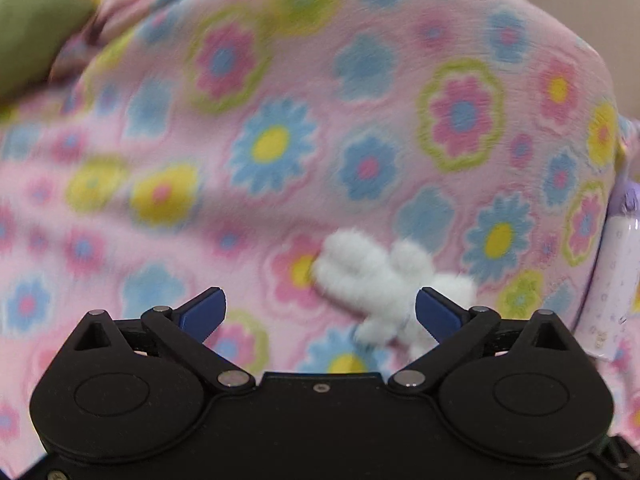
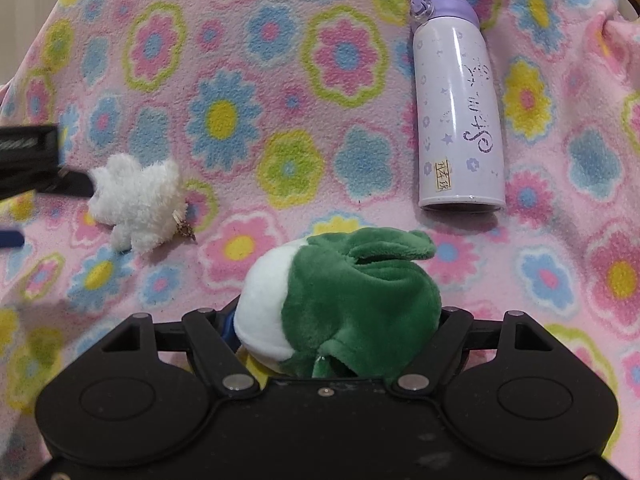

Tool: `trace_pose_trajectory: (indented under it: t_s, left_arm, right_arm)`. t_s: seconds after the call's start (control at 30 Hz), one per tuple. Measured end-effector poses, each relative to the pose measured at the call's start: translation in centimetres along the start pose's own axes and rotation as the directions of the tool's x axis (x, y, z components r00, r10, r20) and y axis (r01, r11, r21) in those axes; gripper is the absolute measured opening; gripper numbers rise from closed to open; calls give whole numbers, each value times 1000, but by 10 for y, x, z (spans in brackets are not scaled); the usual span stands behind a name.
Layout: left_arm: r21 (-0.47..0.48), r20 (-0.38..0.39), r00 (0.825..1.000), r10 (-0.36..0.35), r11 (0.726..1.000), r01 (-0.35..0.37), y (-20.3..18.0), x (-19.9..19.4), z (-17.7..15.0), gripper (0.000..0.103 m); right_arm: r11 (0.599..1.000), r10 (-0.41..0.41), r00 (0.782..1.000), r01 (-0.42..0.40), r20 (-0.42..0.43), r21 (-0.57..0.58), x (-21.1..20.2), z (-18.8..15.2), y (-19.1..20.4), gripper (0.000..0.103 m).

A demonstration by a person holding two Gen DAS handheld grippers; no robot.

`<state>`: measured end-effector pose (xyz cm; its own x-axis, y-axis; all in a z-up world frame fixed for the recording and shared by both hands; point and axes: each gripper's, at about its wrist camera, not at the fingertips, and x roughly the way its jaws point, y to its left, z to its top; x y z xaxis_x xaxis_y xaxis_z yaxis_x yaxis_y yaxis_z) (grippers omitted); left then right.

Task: Organize soft objects
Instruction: 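Grasp the white plush bunny with the left gripper while the right holds the green plush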

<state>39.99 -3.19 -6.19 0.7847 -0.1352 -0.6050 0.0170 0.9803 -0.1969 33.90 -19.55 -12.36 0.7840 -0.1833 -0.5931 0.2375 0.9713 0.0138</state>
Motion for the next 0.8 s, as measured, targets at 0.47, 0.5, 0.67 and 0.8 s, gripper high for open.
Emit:
trace_pose_trajectory:
  t_s: [0.47, 0.5, 0.67, 0.8]
  left_arm:
    - [312, 2, 997, -74, 948, 70, -53, 38, -13, 101]
    - [330, 1, 997, -76, 941, 71, -58, 41, -14, 101]
    - [346, -13, 996, -89, 934, 88, -71, 60, -19, 101]
    - [284, -19, 995, -103, 953, 104, -66, 71, -17, 100]
  right_arm:
    - [1000, 10, 1000, -9, -1, 16, -2, 0, 0, 80]
    - [1000, 10, 1000, -10, -1, 16, -1, 0, 0, 80]
    - [1000, 11, 1000, -11, -1, 21, -2, 0, 0, 80]
    - [1000, 14, 1000, -14, -2, 21, -1, 0, 0, 82]
